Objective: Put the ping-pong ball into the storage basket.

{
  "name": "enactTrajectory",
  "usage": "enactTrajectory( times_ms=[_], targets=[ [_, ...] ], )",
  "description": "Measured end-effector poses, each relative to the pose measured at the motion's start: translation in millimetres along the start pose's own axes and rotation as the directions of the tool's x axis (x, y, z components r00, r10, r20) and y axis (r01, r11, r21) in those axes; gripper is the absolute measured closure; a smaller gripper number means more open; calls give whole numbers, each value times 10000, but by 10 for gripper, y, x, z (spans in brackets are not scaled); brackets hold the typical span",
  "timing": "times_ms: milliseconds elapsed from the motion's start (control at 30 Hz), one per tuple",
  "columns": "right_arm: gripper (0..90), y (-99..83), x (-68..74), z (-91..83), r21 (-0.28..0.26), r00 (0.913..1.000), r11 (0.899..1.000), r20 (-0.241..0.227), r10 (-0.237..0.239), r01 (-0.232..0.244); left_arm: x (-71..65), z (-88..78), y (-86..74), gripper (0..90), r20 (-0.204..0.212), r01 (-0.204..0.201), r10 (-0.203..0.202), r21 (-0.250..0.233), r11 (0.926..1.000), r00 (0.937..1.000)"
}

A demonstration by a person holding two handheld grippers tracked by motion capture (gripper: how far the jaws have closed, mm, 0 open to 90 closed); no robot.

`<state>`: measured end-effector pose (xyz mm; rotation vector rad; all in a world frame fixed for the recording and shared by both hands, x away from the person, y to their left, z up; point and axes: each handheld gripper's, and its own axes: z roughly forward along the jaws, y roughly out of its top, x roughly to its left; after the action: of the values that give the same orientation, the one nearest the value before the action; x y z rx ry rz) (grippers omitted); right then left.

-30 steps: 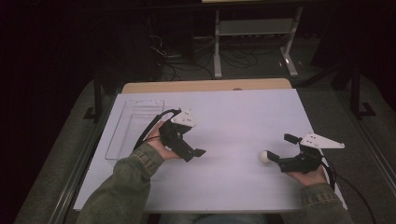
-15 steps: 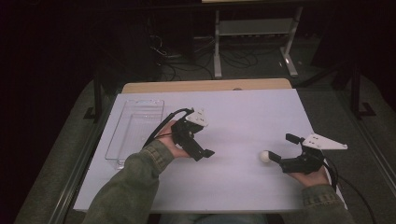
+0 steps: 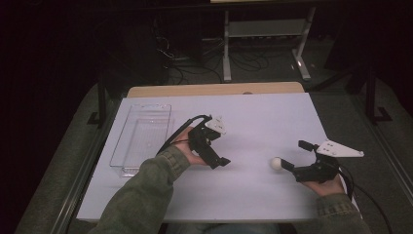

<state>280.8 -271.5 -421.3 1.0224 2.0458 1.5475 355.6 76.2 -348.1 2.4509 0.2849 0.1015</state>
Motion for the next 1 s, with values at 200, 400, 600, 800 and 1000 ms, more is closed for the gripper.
enactTrajectory(
  times_ms=[200, 400, 600, 800, 1000],
  targets=[
    [0, 2, 1, -33, -36, 10000, 10000, 10, -6, 6, -9, 120, 52, 0, 131, -130, 129, 99, 9999, 9998],
    [0, 6, -4, -57, -145, 10000, 9999, 57, -38, 39, -9, 245, 91, 0, 202, -185, 181, 190, 9996, 9996],
    [0, 7, -11, -72, -207, 10000, 9998, 37, -7, 8, -9, 343, 134, 0, 323, -247, 242, 150, 9996, 9992],
    [0, 5, -15, -79, -232, 10000, 9997, 26, 39, -38, 1, 437, 159, 0, 389, -256, 251, 126, 9996, 9989],
    [0, 5, -16, -90, -283, 10000, 9996, 42, 8, -7, 1, 538, 199, 0, 484, -331, 321, 202, 9992, 9983]
  ],
)
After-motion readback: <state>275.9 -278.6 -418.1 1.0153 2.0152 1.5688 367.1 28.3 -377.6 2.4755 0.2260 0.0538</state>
